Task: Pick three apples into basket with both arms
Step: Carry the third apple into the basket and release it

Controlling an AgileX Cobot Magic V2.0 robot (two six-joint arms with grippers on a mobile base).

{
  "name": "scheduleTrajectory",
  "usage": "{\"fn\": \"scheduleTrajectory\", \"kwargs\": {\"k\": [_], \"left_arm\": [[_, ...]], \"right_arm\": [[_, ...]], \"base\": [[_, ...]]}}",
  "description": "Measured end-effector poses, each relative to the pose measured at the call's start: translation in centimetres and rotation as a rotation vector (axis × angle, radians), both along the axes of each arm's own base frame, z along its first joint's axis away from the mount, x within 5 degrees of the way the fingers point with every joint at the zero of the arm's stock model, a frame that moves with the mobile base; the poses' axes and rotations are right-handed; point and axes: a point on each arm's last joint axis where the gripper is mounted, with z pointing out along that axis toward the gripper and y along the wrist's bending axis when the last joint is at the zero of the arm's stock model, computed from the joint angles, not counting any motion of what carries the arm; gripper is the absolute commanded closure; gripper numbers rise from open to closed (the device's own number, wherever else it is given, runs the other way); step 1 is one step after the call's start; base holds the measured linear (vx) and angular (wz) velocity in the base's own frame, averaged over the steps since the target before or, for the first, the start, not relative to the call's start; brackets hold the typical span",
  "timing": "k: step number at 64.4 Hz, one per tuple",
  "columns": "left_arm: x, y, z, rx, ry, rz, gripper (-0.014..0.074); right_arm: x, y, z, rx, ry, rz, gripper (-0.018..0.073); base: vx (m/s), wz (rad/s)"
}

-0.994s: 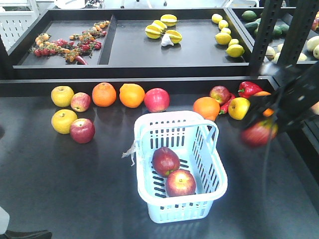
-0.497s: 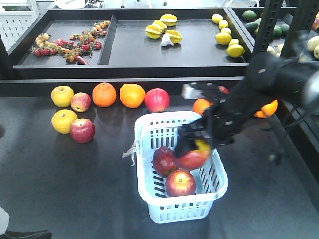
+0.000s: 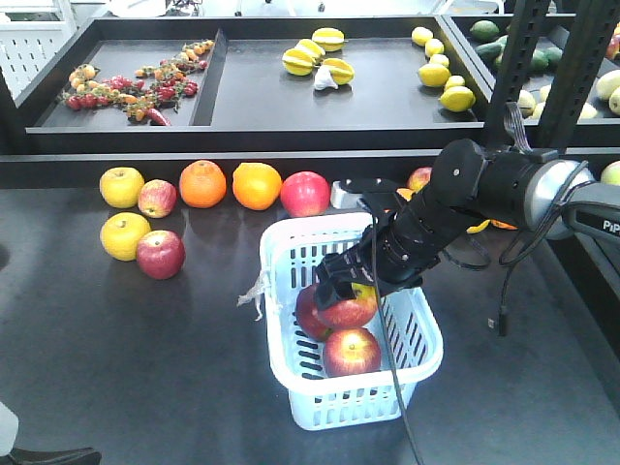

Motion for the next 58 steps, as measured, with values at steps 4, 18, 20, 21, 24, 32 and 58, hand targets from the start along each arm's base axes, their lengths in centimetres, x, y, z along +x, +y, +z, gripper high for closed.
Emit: {"fn": "scheduleTrajectory", "kwargs": {"k": [4, 18, 20, 21, 24, 32, 58], "left_arm": [[0.0, 0.0, 0.0, 0.0, 0.0, 0.0, 0.0603], [0.0, 0.0, 0.0, 0.0, 0.0, 0.0, 0.0603], [0.0, 0.0, 0.0, 0.0, 0.0, 0.0, 0.0603], [0.0, 0.0, 0.0, 0.0, 0.0, 0.0, 0.0603], [0.0, 0.0, 0.0, 0.0, 0.0, 0.0, 0.0603], [0.0, 0.0, 0.0, 0.0, 0.0, 0.0, 0.0603], [0.0, 0.0, 0.0, 0.0, 0.0, 0.0, 0.0603]], "right_arm": [[0.11, 0.01, -0.06, 0.0, -0.009, -0.004, 0.0034], [0.19, 0.01, -0.1, 0.001, -0.014, -0.007, -0.0084], [0.2, 0.01, -0.1, 0.001, -0.015, -0.007, -0.0083], [0.21, 0.01, -0.1, 0.001, -0.016, -0.008, -0.0081], [0.22, -0.02, -0.1, 0.001, -0.014, -0.011, -0.0076], [0.28, -0.02, -0.09, 0.002, -0.02, -0.014, -0.0064], [-0.39, -0.12, 0.12, -0.008, 0.029, 0.016, 0.0093]], "base": [[0.0, 0.0], [0.0, 0.0], [0.0, 0.0], [0.0, 0.0], [0.0, 0.0], [0.0, 0.0], [0.0, 0.0]]}}
